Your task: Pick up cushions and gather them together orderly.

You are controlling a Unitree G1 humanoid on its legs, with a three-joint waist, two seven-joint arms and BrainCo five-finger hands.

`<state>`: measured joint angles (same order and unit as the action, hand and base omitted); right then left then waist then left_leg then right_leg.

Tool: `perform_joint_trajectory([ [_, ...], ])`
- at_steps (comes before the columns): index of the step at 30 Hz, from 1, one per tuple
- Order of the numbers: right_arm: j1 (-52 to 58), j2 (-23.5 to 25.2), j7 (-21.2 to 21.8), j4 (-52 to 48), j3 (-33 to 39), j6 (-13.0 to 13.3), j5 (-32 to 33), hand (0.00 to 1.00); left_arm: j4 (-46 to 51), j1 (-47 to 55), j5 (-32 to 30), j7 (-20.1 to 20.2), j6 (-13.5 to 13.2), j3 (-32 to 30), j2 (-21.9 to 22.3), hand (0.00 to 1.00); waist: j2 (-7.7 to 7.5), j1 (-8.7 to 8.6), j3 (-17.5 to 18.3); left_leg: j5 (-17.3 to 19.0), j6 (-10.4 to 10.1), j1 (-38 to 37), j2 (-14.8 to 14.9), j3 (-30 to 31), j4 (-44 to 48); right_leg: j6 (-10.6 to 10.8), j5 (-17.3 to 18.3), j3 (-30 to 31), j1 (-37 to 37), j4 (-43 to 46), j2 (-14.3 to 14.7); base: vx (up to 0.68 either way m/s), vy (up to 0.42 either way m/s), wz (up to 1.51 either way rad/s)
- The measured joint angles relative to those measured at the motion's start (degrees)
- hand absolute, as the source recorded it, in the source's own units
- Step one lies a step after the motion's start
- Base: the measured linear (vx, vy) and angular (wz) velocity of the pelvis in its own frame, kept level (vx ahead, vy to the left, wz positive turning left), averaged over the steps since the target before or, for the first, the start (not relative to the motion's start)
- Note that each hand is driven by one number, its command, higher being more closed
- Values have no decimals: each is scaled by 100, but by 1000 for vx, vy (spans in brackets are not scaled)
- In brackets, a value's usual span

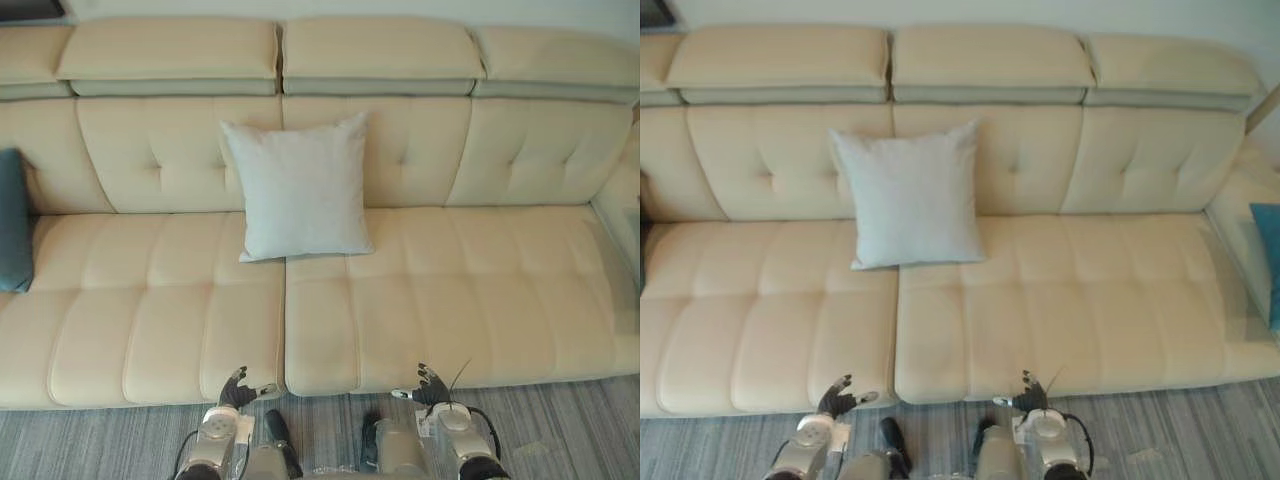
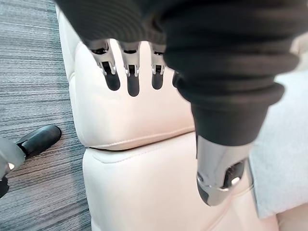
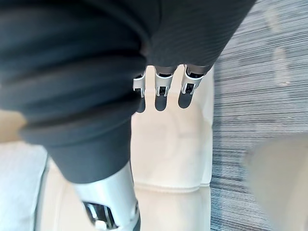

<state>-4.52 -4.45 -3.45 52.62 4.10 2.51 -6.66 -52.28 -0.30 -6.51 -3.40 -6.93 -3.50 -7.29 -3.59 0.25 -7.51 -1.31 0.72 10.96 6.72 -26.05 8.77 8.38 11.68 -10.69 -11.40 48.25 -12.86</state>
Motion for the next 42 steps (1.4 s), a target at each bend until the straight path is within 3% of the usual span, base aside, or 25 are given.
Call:
perform_joint_trajectory([
  [1,-86,-7,-4,-4,-5,27,-5,0,0,99,24,-28,11,-73,12,0,-55,42,18,-9,9,254,21,-4,273,43,107,71,318,-258,0,-291,-127,-8],
  [2,-198,-49,-11,-12,11,35,-11,0,-2,166,123,-43,34,-133,78,0,-56,128,10,-16,-1,528,165,-30,565,90,533,117,566,-972,162,-272,-123,-21],
  [3,-258,-88,-30,-18,19,37,-11,0,-7,209,192,-45,41,-173,151,0,34,199,-22,-72,-27,675,286,-41,649,-15,695,87,671,-1448,338,-316,-148,-46],
  [4,-321,-146,-89,-18,16,36,-9,0,-9,285,295,-64,51,-213,301,0,243,330,-46,-268,-97,831,460,-60,557,-97,777,3,861,-2226,618,-273,-119,-41],
  [5,-337,-164,-119,-24,15,38,-3,0,13,330,419,-84,38,-237,370,0,325,347,-57,-374,-114,889,523,-28,497,-106,776,-26,965,-2531,742,-360,-149,-20],
  [6,-401,-211,-173,-22,16,37,1,0,-9,326,575,-125,45,-199,443,0,515,338,-176,-688,-171,929,643,63,280,-200,740,-69,1204,-3138,999,-400,-149,18],
  [7,-361,-252,-197,-10,18,15,1,0,-14,345,652,-140,52,-117,496,0,685,291,-270,-1022,-302,857,729,224,-38,-489,580,-179,1283,-3295,1206,-407,-138,25],
  [8,-302,-256,-217,-10,23,14,2,0,-11,370,685,-142,48,-103,513,0,688,290,-286,-1144,-445,785,732,323,-223,-540,552,-252,1256,-3282,1236,-413,-103,19],
  [9,-189,-241,-238,-11,54,13,2,0,-3,376,717,-149,44,-112,499,0,610,294,-329,-1013,-748,658,667,556,-325,-807,564,-387,1187,-3215,1179,-366,-71,7],
  [10,-152,-220,-245,-11,99,12,2,0,-2,383,730,-147,39,-107,472,0,566,295,-312,-922,-778,657,571,726,-227,-893,589,-417,1119,-3148,1114,-403,-49,6],
  [11,-146,-233,-276,-10,229,13,3,0,-2,379,742,-148,40,-112,448,0,512,255,-331,-592,-614,709,357,1105,282,-936,586,-405,908,-2991,969,-296,-15,3],
  [12,-142,-241,-284,-9,274,13,3,0,-1,369,775,-149,41,-111,445,0,489,231,-346,-424,-564,710,309,1198,475,-947,568,-385,854,-2959,923,-244,34,-3],
  [13,-81,-267,-295,-7,345,11,3,0,0,376,810,-152,39,-112,450,0,471,224,-353,12,-480,692,232,1385,935,-921,472,-317,735,-2940,839,-194,81,-11],
  [16,9,-234,-286,11,425,-38,4,0,-96,389,898,-160,65,-130,451,0,506,224,-336,939,-633,374,186,1748,1525,-762,226,-31,460,-2943,732,-138,187,-35],
  [18,62,-198,-283,25,424,-50,10,0,-190,370,899,-153,79,-166,451,0,538,219,-316,1119,-667,160,28,1947,1256,-611,131,183,439,-2988,734,-63,199,-37],
  [20,156,-106,-236,121,419,-56,10,0,-232,413,911,-150,99,-161,375,0,403,188,-207,1006,-528,-23,-169,1833,809,-439,-113,353,487,-3378,614,-76,208,-27],
  [23,167,-103,-224,231,425,-51,11,0,-333,426,909,-148,110,-158,357,0,374,162,-93,897,-417,-101,-360,1645,471,-310,-486,499,553,-3916,492,-27,184,-27],
  [29,184,20,-219,329,424,-55,47,0,-457,373,892,-140,114,-169,337,0,383,90,-77,906,-285,-100,-461,1392,522,-277,-873,905,534,-4362,473,0,98,-40],
  [31,107,17,-221,340,422,-54,44,0,-458,373,889,-139,118,-202,334,0,401,54,-93,1259,-380,-81,-261,1113,876,-281,-883,1134,371,-4172,603,8,35,-100],
  [32,10,15,-223,358,401,-49,41,0,-462,374,895,-139,123,-231,335,0,431,54,-105,1485,-409,-60,-93,914,1064,-373,-942,882,142,-3977,711,-10,-13,-128],
  [34,-95,-23,-247,372,367,-58,35,0,-500,373,897,-142,139,-228,343,0,498,-5,-126,1623,-402,-60,135,594,1201,-941,-749,-29,-71,-3678,572,14,-18,-118],
  [36,-70,-47,-286,503,417,-98,3,0,-565,361,892,-141,155,-222,353,0,534,-90,-145,1596,-360,-177,396,145,1340,-1126,-664,-972,-90,-3442,238,100,-52,-103],
  [39,-12,-4,-288,528,419,-159,2,0,-577,360,881,-140,199,-217,243,0,552,-36,-157,1623,-406,-303,785,-141,1572,-1081,-711,-1624,-159,-3256,106,95,-181,-113],
  [40,-46,-13,-288,524,420,-160,1,0,-601,328,878,-147,237,-221,174,0,572,-11,-173,1616,-426,-420,973,-187,1551,-905,-649,-1819,-338,-3016,10,97,-285,-121],
  [42,-57,-22,-292,508,418,-170,-14,0,-701,265,875,-152,240,-220,99,0,595,-13,-193,1584,-714,-679,1180,-266,1418,-743,-754,-1903,-478,-2997,-131,142,-331,-93],
])
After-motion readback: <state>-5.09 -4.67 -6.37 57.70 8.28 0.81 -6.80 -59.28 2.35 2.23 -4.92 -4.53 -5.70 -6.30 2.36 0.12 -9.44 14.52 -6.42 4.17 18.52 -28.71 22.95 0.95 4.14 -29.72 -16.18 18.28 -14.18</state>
